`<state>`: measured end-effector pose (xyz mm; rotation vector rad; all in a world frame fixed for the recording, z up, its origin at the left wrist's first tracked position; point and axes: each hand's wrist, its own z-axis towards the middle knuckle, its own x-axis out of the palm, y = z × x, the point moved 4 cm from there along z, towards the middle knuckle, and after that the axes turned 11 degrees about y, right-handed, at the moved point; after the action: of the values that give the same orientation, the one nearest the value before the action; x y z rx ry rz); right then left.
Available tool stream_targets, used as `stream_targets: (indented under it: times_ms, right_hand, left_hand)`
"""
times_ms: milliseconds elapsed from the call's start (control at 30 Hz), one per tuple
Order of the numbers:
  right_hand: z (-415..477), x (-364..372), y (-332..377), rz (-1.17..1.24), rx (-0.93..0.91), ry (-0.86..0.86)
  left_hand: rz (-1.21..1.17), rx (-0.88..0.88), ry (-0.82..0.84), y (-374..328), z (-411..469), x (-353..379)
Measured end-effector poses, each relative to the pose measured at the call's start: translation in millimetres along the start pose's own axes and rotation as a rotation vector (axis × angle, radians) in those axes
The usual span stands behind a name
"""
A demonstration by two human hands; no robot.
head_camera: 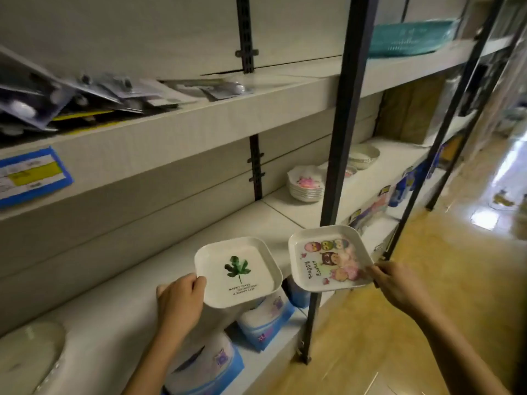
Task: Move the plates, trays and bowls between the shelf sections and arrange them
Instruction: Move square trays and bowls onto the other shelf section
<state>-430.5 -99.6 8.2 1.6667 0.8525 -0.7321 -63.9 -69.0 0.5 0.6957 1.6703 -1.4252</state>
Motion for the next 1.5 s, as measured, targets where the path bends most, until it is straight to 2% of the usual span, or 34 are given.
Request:
stream_targets:
  times_ms: [333,600,733,1000,1167,1500]
  right_hand:
    - [41.8,-91.0,-134.3,0.023,0.1,-0.072]
    - [67.3,-147.4,-202.1,-0.009,0.169,-0.118]
    - [92.6,-166.0,-230.6,0.003,0.241,-0.13]
    - [179.5,-203.3,-270.0,0.052,0.272,-0.178]
    - [242.5,-224.5,-275.8,0.052,0.256,-0.163]
    - [367.7,-254.2,-262.3,0.049,0.085,-0.029]
  left_hand:
    - [-0.076,0.105,0.061,-161.7,17.4,91.4]
    - [-0.122,0.105,0.118,-254.1,41.1,140.9]
    - [-0.138,0.135,0.161,-285.5,69.2,172.3]
    - [-0.176,0.186,0.191,-347.6,150.7,223.7]
    - [-0.18,0.111,0.14,-363.8,197.9,233.5]
    - [-0.137,-0.051,0.047,-381.0,280.8,252.1]
